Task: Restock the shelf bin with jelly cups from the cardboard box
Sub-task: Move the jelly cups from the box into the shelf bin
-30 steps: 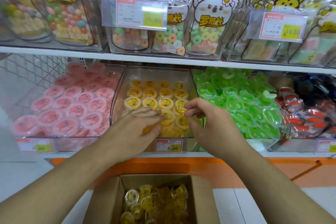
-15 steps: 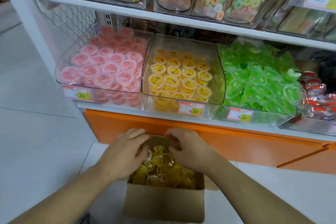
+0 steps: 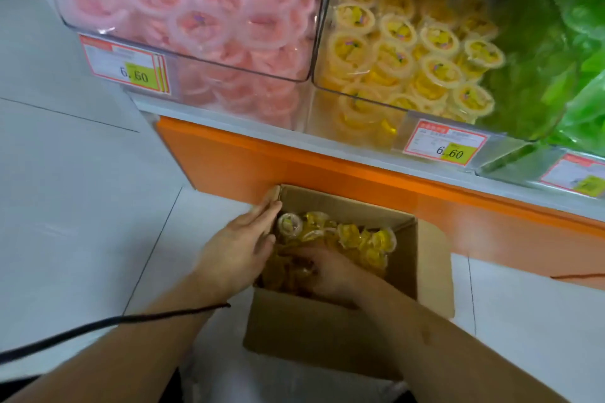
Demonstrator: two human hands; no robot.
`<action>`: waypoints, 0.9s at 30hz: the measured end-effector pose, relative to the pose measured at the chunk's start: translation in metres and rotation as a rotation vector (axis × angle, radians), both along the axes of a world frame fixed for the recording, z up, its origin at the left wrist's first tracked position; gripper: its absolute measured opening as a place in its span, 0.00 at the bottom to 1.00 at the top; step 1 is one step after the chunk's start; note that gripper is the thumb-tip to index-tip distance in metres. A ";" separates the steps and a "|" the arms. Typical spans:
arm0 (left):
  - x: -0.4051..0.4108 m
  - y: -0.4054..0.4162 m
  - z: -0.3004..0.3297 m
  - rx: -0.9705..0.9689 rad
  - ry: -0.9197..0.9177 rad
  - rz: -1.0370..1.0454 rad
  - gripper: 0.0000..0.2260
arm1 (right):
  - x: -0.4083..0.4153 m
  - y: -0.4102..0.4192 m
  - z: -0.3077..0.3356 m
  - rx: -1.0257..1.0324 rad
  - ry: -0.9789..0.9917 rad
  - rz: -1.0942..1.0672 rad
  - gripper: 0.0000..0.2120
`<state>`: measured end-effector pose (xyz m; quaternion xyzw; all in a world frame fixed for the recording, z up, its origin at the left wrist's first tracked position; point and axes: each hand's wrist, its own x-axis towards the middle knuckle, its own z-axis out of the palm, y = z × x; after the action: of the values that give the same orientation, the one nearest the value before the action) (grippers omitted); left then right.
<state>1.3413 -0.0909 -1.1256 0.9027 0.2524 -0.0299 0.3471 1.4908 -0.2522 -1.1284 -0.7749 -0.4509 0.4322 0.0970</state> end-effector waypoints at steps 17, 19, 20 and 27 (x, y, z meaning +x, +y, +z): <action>0.001 -0.001 0.003 -0.081 -0.009 0.039 0.22 | -0.002 0.015 -0.050 -0.066 0.074 -0.111 0.26; 0.000 -0.002 0.005 -0.081 0.001 0.039 0.23 | -0.001 0.014 -0.049 -0.067 0.075 -0.107 0.26; 0.000 -0.002 0.006 -0.083 0.007 0.037 0.23 | -0.002 0.015 -0.048 -0.065 0.088 -0.111 0.25; 0.000 -0.005 0.010 -0.102 0.046 0.035 0.23 | -0.015 0.018 -0.047 0.020 0.196 -0.195 0.14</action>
<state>1.3412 -0.0959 -1.1156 0.8784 0.2740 -0.0572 0.3874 1.4757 -0.2338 -1.1753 -0.7683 -0.3660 0.4897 0.1897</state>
